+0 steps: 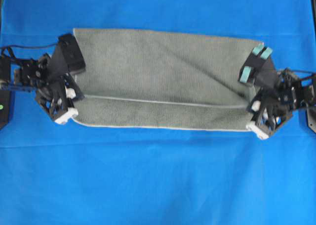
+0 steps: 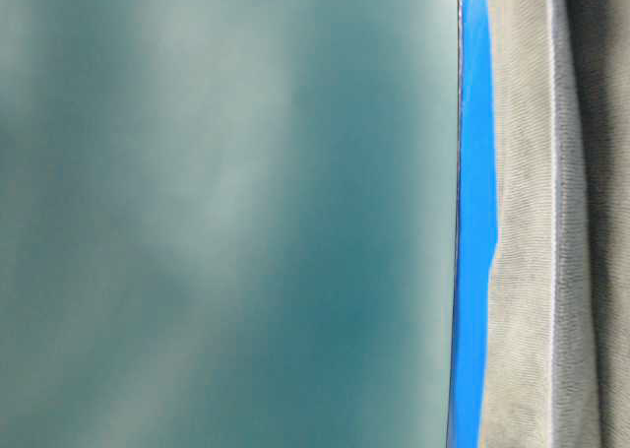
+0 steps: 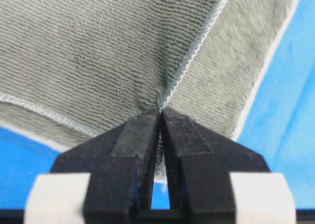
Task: Fold a large towel.
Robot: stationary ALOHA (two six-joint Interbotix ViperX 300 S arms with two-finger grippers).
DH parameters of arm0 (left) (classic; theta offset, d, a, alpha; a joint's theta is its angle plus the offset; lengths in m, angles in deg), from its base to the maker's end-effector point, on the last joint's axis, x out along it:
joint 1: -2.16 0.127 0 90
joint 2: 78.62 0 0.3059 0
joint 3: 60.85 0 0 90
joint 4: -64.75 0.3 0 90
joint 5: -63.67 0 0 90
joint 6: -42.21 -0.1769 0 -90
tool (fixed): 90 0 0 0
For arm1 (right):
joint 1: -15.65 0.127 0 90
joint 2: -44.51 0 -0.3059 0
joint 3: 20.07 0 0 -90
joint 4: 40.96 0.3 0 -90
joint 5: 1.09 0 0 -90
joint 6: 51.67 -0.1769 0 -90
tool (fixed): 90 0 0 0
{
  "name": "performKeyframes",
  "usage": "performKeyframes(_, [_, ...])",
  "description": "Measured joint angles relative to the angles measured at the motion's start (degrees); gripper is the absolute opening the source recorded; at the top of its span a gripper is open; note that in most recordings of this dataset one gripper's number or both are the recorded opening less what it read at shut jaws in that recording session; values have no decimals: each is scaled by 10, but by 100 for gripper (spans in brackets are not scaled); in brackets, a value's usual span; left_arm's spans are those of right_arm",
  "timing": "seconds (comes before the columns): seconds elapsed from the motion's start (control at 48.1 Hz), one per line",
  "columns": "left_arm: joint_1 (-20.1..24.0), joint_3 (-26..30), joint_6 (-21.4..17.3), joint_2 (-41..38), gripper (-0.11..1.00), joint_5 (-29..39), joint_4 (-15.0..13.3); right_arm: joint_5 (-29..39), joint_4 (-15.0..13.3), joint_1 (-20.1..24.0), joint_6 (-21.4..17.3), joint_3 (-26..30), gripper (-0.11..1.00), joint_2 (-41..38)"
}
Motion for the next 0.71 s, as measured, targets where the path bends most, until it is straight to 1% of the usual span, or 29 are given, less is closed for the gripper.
performKeyframes(0.146, [-22,0,0,-20,1,-5,0,-2,11,22,0,6,1,-23])
performKeyframes(0.333, [-36,0,6,-25,2,-7,0,-9,11,25,-1,10,2,-62])
performKeyframes(0.354, [-37,0,6,-25,2,-7,0,-10,12,24,-1,11,4,-65])
performKeyframes(0.374, [-37,0,7,-25,2,-7,0,-11,12,25,-1,11,8,-69])
performKeyframes(0.416, [-37,0,7,-25,2,-7,0,-11,12,25,-1,14,20,-73])
performKeyframes(0.437, [-36,0,7,-25,4,-7,0,-11,12,24,0,16,28,-75])
performKeyframes(0.457, [-37,0,8,-25,7,-7,0,-11,11,25,-1,17,35,-76])
performKeyframes(0.499, [-37,0,8,-25,17,-7,0,-12,11,25,-1,19,47,-77])
performKeyframes(0.541, [-38,0,8,-25,29,-6,0,-12,9,25,-1,20,57,-78])
performKeyframes(0.582, [-39,0,8,-25,43,-6,0,-12,7,25,-1,21,65,-78])
performKeyframes(0.624, [-39,0,7,-25,56,-6,0,-12,6,25,0,22,67,-78])
performKeyframes(0.707, [-39,0,3,-20,79,0,0,-10,6,30,0,28,63,-77])
